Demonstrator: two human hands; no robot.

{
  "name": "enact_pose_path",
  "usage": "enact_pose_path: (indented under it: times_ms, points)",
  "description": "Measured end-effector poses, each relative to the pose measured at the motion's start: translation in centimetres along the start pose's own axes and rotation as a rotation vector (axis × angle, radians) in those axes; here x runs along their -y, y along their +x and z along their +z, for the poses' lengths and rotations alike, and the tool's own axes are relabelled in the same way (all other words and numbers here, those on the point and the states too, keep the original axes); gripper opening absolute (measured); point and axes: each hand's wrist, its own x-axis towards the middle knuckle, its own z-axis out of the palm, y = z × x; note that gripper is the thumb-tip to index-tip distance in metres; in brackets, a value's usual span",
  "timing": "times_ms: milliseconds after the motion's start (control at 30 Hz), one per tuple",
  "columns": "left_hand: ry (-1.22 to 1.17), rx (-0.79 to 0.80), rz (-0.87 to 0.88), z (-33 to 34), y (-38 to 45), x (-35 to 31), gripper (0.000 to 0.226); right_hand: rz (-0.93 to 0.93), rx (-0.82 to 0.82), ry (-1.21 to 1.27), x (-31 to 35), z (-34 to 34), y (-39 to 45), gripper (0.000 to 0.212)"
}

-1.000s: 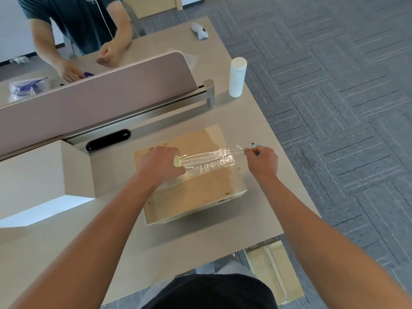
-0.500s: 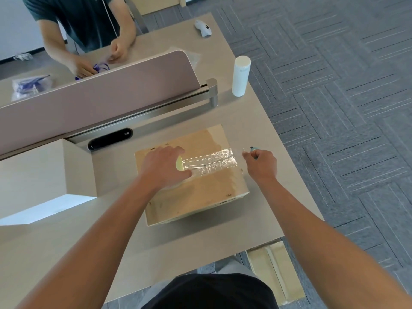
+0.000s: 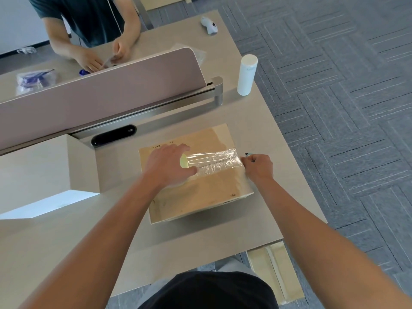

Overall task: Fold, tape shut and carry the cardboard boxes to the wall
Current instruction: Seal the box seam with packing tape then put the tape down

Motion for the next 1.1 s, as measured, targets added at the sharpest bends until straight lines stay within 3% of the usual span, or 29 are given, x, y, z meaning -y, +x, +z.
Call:
enact_pose_path:
  times_ms: [67, 200, 300, 400, 533, 667, 800, 933, 1100]
  points:
    - [-0.018, -0.005, 0.006, 0.1, -0.1, 0.2, 0.065, 0.03, 0.013, -0.001, 0.3, -0.1, 0.0, 0.052]
    - [-0.017, -0.026, 0.023, 0.4, -0.2, 0.5, 0.063, 0.083, 0.054, -0.093, 0.6, -0.2, -0.1, 0.03]
    - [-0.018, -0.031, 0.03, 0.6, -0.2, 0.7, 0.063, 0.128, 0.018, -0.081, -0.3, -0.2, -0.7, 0.028]
    - [-0.035, -0.036, 0.038, 0.6, -0.2, 0.8, 0.065, 0.004, -0.075, 0.088, 0.9, -0.4, -1.6, 0.039]
    - [-0.086, -0.023, 0.03, 0.4, -0.2, 1.0, 0.064, -0.102, -0.015, -0.072, 3.9, 0.3, -2.8, 0.054]
    - [-0.212, -0.054, -0.012, 0.3, -1.2, 2.2, 0.06, -0.14, -0.041, -0.14, 3.6, 1.6, -4.0, 0.038]
    - [-0.38, -0.104, -0.038, 1.2, -2.6, 4.5, 0.059, -0.135, -0.113, -0.171, 3.2, 2.2, -4.8, 0.052]
    - [-0.484, -0.128, -0.023, 2.4, -3.7, 6.2, 0.073, -0.15, -0.142, -0.24, 3.4, 2.4, -5.5, 0.057]
    - [-0.517, -0.159, 0.011, 3.0, -3.7, 5.9, 0.072, -0.142, -0.164, -0.34, 3.3, 3.8, -6.3, 0.083]
